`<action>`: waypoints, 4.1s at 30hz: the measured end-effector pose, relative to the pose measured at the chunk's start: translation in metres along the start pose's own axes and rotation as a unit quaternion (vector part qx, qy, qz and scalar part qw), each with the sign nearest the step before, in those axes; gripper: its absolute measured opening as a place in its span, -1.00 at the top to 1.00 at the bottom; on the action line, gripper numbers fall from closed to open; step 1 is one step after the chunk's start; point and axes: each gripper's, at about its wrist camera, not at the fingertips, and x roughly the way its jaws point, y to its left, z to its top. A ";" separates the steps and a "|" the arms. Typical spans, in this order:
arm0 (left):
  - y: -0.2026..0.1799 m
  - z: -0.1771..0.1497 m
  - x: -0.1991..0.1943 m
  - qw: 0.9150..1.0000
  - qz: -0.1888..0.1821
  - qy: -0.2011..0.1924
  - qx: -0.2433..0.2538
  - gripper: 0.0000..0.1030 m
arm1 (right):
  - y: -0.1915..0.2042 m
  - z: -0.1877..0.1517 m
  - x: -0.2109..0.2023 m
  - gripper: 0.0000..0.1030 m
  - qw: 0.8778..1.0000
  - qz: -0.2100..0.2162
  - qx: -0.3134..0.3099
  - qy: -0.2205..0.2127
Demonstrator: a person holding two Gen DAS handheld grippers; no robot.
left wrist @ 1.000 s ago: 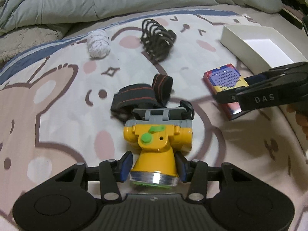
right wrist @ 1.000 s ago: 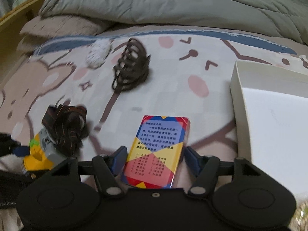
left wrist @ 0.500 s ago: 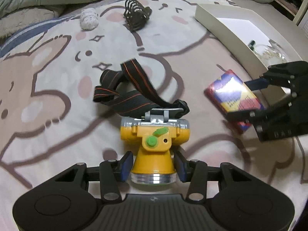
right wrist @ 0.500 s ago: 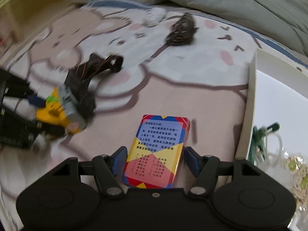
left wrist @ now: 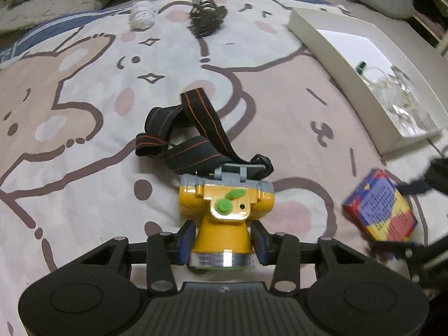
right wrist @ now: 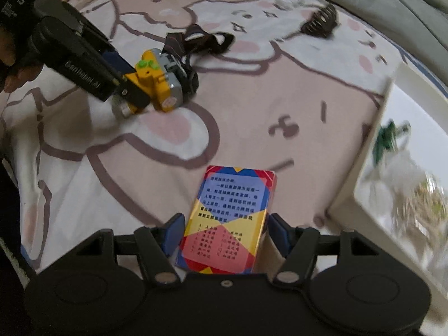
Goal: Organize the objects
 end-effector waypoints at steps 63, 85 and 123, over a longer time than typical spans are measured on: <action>-0.002 0.041 -0.111 0.971 0.006 -0.229 -0.073 0.15 | -0.036 0.080 -0.104 -0.17 0.934 -0.156 0.197 -0.253; -0.057 0.095 -0.107 0.966 -0.029 -0.255 -0.038 0.15 | -0.120 0.028 -0.144 -0.17 0.913 -0.206 0.225 -0.272; -0.231 0.211 0.047 0.961 -0.043 -0.148 0.231 0.15 | -0.240 -0.084 -0.088 -0.17 0.940 -0.209 0.243 -0.118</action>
